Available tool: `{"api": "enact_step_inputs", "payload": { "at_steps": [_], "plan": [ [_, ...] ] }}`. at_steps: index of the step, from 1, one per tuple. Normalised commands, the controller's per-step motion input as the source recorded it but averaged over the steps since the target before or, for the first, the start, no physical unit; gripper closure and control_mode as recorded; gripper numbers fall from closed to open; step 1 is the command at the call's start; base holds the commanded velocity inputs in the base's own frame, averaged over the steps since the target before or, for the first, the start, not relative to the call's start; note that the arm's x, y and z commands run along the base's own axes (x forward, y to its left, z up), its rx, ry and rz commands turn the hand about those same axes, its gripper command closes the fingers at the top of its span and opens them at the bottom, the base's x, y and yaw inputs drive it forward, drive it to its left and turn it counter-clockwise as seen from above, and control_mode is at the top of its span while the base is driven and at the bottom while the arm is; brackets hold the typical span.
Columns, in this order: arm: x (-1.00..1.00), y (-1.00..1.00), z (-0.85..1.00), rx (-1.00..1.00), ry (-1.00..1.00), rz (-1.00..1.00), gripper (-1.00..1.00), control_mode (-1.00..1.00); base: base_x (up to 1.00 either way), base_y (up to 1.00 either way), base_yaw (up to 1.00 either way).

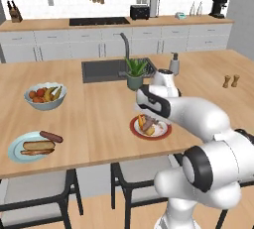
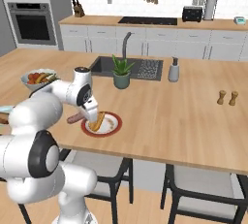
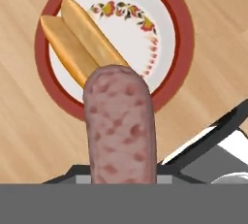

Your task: Place one bun and one sausage from the bowl on each plate.

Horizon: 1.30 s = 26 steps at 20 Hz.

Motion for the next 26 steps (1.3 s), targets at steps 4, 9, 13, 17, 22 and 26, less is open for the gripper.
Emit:
{"api": "enact_step_inputs", "payload": {
  "at_steps": [4,9,13,17,22,26],
  "plan": [
    [0.52,-0.35,-0.03,-0.10,0.08,0.38,1.00,-1.00,0.00,0.00,0.00],
    [0.53,-0.07,-0.08,-0.24,0.00,0.42,1.00,-1.00,0.00,0.00,0.00],
    [0.69,-0.11,-0.32,-0.14,0.04,0.44,1.00,-1.00,0.00,0.00,0.00],
    [0.17,-0.54,-0.34,0.01,-0.12,0.38,1.00,-1.00,0.00,0.00,0.00],
    [0.07,-0.34,-0.18,0.01,0.01,0.29,1.00,-1.00,0.00,0.00,0.00],
    [0.08,0.00,-0.24,0.00,0.00,0.02,1.00,-1.00,0.00,0.00,0.00]
  ]
}}
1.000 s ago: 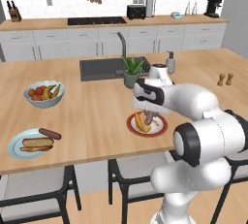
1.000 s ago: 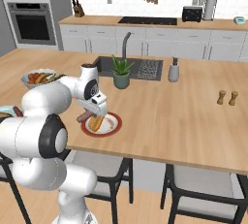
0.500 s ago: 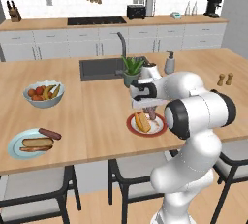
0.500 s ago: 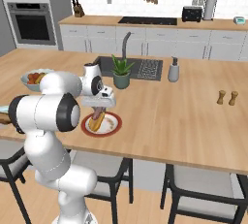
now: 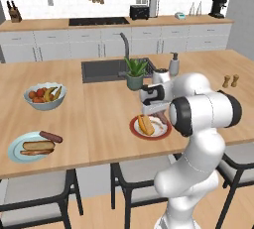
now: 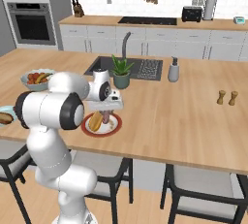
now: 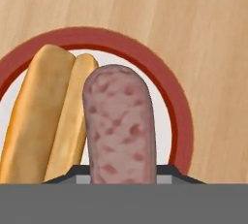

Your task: Place one bun and one sausage from the bowl on each plate.

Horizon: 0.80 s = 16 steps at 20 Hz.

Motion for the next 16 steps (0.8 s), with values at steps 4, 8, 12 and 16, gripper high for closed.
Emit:
{"api": "enact_step_inputs", "payload": {
  "at_steps": [4,8,12,16],
  "plan": [
    [0.03,0.00,-0.07,0.03,-0.04,0.00,1.00,-1.00,0.00,0.00,0.00],
    [-0.02,0.00,-0.22,0.11,0.00,-0.01,1.00,-1.00,0.00,0.00,0.00],
    [0.00,-0.01,-0.34,0.09,0.00,0.00,1.00,-1.00,0.00,0.00,0.00],
    [0.00,0.00,-0.49,0.08,0.01,0.00,1.00,-1.00,0.00,0.00,0.00]
  ]
}}
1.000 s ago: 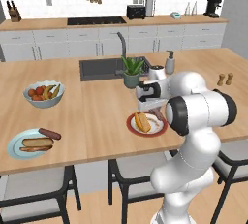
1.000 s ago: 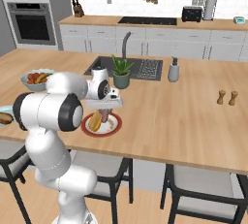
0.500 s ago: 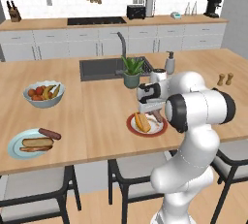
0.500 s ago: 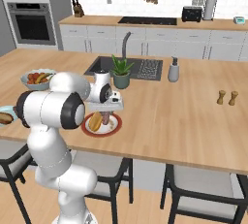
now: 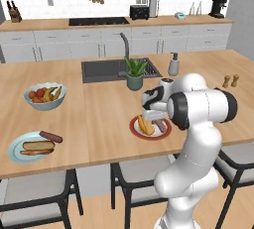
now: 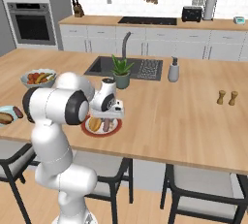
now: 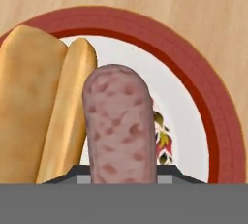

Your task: Place one bun and one sausage from the bowl on each plate.

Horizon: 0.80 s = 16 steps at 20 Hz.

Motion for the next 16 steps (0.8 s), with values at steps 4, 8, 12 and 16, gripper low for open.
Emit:
{"api": "enact_step_inputs", "payload": {
  "at_steps": [4,8,12,16],
  "plan": [
    [0.00,0.00,-0.49,0.09,0.00,0.00,1.00,-1.00,0.00,0.00,0.00],
    [0.04,0.00,-0.32,0.08,0.00,0.00,-1.00,-1.00,0.00,0.00,0.00],
    [0.02,0.00,-0.01,0.01,0.00,0.00,-1.00,-1.00,0.00,0.00,0.00],
    [0.00,0.00,0.21,0.00,-0.05,0.00,-1.00,-1.00,0.00,0.00,0.00]
  ]
}}
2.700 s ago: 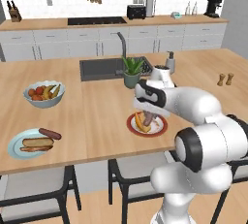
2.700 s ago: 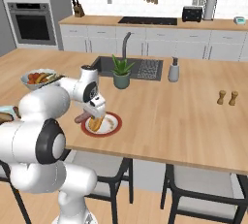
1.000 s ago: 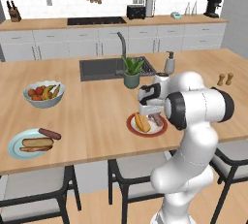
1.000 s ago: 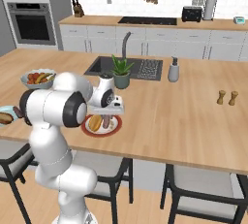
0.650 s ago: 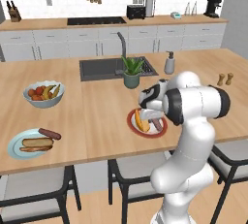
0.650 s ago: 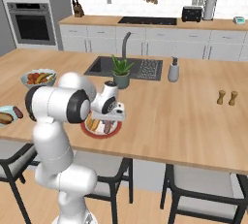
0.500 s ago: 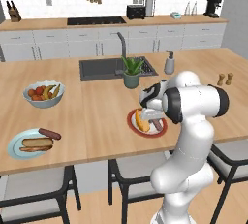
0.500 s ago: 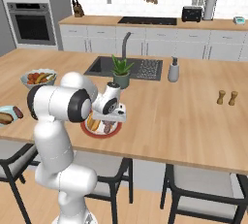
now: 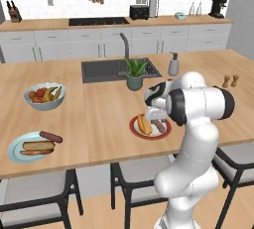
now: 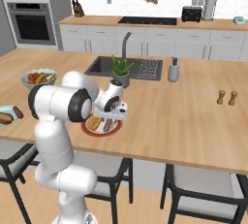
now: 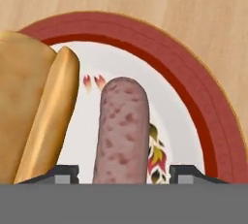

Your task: Place one bun and one sausage from the bowl on each plate.

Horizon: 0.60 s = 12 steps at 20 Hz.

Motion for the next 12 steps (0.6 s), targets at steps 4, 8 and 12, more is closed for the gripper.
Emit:
{"api": "enact_step_inputs", "payload": {
  "at_steps": [4,8,12],
  "plan": [
    [-0.20,0.00,0.57,0.00,-0.24,0.00,-1.00,-1.00,0.00,0.00,0.00],
    [-0.46,0.00,0.79,0.05,-0.25,0.02,-1.00,-1.00,0.00,0.00,0.00],
    [-0.73,0.01,0.93,0.21,-0.18,0.00,-1.00,-1.00,0.00,0.00,0.00]
  ]
}}
